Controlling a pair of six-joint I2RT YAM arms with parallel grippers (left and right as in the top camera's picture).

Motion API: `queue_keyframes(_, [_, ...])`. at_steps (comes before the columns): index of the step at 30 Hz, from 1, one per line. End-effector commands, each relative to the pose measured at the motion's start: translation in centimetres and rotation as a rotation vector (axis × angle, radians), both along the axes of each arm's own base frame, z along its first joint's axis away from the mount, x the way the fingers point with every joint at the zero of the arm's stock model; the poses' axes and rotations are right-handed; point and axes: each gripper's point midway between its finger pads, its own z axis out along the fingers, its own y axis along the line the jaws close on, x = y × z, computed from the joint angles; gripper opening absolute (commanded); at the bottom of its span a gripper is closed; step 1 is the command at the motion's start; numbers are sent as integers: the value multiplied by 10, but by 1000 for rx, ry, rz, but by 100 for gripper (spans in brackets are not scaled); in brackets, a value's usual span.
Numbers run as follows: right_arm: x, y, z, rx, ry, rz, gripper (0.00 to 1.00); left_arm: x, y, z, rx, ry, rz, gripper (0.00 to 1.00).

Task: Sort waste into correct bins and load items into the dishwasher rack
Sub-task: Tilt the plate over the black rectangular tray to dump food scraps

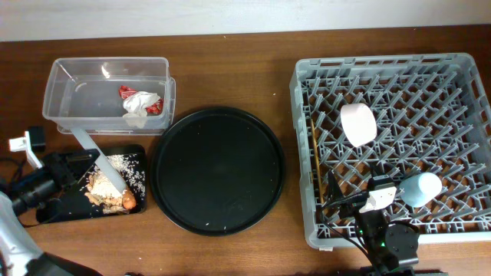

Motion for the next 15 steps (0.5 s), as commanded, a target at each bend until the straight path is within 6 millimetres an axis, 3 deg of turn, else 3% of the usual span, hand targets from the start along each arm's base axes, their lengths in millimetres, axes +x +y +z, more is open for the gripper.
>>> queue_keyframes(1, [0,-1,-2,-6,0,-1,98,-4,4,-3,113,-3,2,0])
queue_keyframes(3, [0,-1,-2,-6,0,-1,98,-7,7,-10,55,118,61,1])
queue_keyframes(5, [0,-1,-2,-6,0,-1,98,-4,-1,8,40,2,29,1])
queue_keyframes(6, [0,-1,-2,-6,0,-1,98,-3,7,0,127,12,31,1])
queue_keyframes(7, [0,-1,-2,-6,0,-1,98,-7,17,-18,133,176,106,0])
queue_keyframes(8, [0,-1,-2,-6,0,-1,98,-9,15,-22,97,242,135,1])
queue_keyframes(11, [0,-1,-2,-6,0,-1,98,-4,-6,-3,47,141,62,1])
queue_keyframes(15, [0,-1,-2,-6,0,-1,98,3,-34,17,149,24,-30,0])
